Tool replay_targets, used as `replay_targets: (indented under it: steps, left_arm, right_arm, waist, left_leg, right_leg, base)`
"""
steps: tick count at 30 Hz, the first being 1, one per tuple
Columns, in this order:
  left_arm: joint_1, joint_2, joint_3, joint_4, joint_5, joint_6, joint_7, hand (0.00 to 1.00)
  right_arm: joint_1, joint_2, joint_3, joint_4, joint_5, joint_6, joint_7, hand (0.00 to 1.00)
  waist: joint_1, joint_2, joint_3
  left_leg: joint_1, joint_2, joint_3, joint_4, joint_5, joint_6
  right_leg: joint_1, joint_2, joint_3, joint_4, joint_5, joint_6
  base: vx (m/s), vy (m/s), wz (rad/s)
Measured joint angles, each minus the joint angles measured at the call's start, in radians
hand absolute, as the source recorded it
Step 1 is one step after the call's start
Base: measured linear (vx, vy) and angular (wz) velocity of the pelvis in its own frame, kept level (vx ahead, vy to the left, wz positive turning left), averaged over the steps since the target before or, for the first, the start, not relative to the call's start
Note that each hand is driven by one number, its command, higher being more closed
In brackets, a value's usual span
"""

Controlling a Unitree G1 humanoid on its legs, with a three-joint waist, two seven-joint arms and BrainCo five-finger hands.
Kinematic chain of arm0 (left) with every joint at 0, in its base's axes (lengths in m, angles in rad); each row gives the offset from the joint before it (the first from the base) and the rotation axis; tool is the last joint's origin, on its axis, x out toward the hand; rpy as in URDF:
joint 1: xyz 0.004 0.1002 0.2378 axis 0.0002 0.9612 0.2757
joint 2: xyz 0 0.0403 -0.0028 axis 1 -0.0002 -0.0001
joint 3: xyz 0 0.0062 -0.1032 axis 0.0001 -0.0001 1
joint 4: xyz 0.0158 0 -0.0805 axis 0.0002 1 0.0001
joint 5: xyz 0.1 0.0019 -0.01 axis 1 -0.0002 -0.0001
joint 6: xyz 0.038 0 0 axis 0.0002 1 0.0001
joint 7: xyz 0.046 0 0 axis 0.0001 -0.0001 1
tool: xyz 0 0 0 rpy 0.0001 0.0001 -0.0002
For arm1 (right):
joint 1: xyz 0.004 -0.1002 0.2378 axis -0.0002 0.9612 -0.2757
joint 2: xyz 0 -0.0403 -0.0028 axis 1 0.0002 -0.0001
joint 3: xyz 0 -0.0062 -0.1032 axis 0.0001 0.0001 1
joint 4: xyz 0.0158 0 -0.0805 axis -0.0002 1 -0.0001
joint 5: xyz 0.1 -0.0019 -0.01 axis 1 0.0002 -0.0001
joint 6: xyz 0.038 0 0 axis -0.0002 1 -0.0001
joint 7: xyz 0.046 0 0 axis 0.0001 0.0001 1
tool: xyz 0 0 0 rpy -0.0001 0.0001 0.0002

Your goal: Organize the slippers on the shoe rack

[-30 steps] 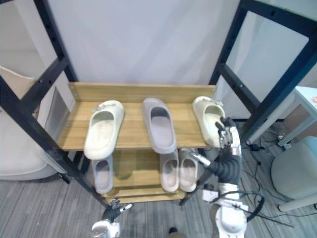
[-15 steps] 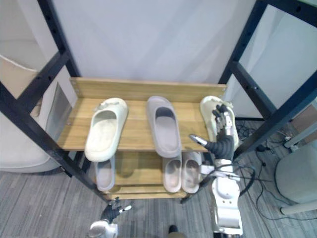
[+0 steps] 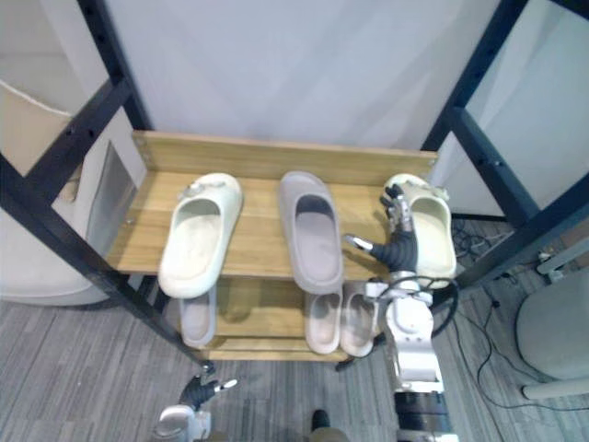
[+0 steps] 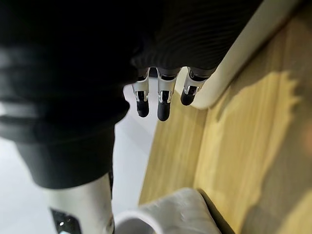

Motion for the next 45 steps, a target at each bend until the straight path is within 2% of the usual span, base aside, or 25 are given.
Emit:
replay_targets:
  steps: [11,20,31,32,39,45]
  left_arm:
    - [-0.003,-0.002,0.000,-0.015,-0.010,-0.001,0.001,0.00]
    - [-0.012,0.000,0.000,-0.016,-0.029,-0.001,0.002,0.00]
    - [-0.024,0.001,0.000,-0.016,-0.049,0.002,0.002,0.00]
    - [-0.028,0.003,0.000,-0.016,-0.049,0.002,0.001,0.00]
    - [-0.030,0.003,0.000,-0.016,-0.050,0.003,0.000,0.00]
    - [-0.034,0.008,0.001,-0.015,-0.050,0.011,-0.001,0.00]
  right_arm:
    - [-0.129,-0.004,0.069,0.004,-0.002,0.016,0.004,0.00]
    - [-0.205,-0.007,0.098,0.046,-0.009,0.028,0.002,0.00]
    - [-0.289,0.004,0.091,0.154,-0.119,0.083,-0.018,0.00]
    - [-0.304,0.007,0.091,0.156,-0.124,0.095,-0.019,1.00]
    - [-0.308,0.044,0.055,0.161,-0.160,0.105,-0.020,1.00]
    - [-0.300,0.045,0.033,0.155,-0.156,0.083,-0.004,1.00]
  waist:
    - [0.020,0.004,0.011]
    - [0.021,0.009,0.035]
    - [0.032,0.008,0.053]
    - [0.032,0.005,0.058]
    - [0.034,0.004,0.061]
    - [0.036,-0.006,0.061]
  left_leg:
    - [-0.005,-0.002,-0.056,0.001,0.000,0.000]
    - [-0.007,-0.002,-0.074,0.002,0.000,-0.001]
    - [-0.014,-0.001,-0.080,-0.020,0.025,-0.011]
    - [-0.017,-0.001,-0.079,-0.022,0.029,-0.015]
    - [-0.022,0.000,-0.088,-0.033,0.038,-0.020]
    - [-0.014,0.000,-0.089,-0.035,0.040,-0.022]
  right_leg:
    - [0.001,0.001,-0.003,0.013,0.000,0.000]
    - [0.001,0.001,-0.012,0.021,-0.001,0.000]
    - [-0.008,0.000,-0.017,0.025,-0.002,-0.001]
    - [-0.018,0.000,-0.015,0.025,-0.002,-0.001]
    - [-0.019,0.001,-0.015,0.025,-0.002,-0.002]
    - [-0.009,0.002,-0.018,0.007,-0.001,-0.001]
  base:
    - [0.01,-0.015,0.07]
    - [-0.02,-0.016,0.03]
    - [-0.06,-0.042,0.01]
    - [-0.06,-0.061,-0.02]
    - [-0.05,-0.034,0.02]
    - [0.01,-0.003,0.01]
